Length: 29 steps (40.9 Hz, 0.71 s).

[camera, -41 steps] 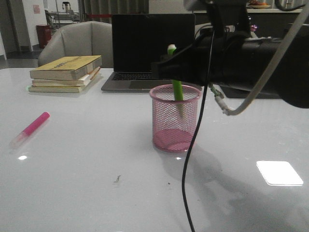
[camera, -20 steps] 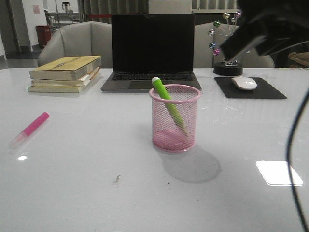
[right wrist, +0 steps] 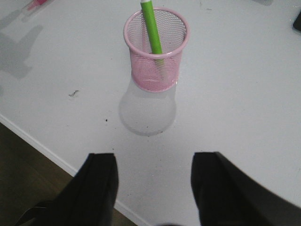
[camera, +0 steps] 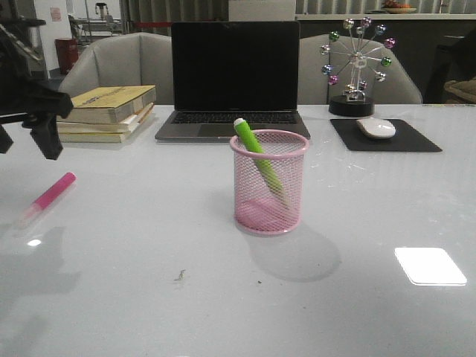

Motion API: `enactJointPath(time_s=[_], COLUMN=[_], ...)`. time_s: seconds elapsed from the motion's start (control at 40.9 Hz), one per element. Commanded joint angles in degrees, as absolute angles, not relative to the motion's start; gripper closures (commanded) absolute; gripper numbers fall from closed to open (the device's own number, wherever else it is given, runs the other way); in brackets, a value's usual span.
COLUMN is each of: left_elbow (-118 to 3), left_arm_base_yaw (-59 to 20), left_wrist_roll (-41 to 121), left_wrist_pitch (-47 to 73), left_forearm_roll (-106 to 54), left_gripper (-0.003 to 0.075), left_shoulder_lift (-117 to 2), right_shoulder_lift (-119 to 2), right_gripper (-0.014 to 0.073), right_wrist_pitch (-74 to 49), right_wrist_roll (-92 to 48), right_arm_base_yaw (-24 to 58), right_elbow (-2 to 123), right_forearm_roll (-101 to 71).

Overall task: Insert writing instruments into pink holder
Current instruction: 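Lower the left gripper onto the pink marker and grasp it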

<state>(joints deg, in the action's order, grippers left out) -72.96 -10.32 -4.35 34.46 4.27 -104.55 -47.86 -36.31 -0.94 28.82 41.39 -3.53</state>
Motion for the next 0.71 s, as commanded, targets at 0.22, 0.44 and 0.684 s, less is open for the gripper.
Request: enactJointPath(time_s=[0.22,0.44,0.684], left_elbow=[-85.2,-89.4,-90.3], left_arm_base_yaw=[-10.3,-10.3,-10.3], left_wrist_roll=[-5.1,-5.1,-5.1], left_wrist_pitch=[31.9,32.8,35.2], left_forearm_roll=[4.6,4.6,4.6], left_gripper=[0.0231,0.0231,0.024], left_shoulder_lift=[-113.0,-117.6,-119.3], right_shoulder_lift=[-47.3,-47.3,-47.3], right_gripper=[0.0126,0.0126,0.0126], right_wrist_pitch=[-33.4,-33.4,-33.4], right_wrist_roll=[-1.0,-1.0,-1.0], right_arm_base_yaw=[28.5,28.5,28.5], right_elbow=[43.1,43.1,43.1], right_forearm_roll=[-3.4,-3.4,-3.4])
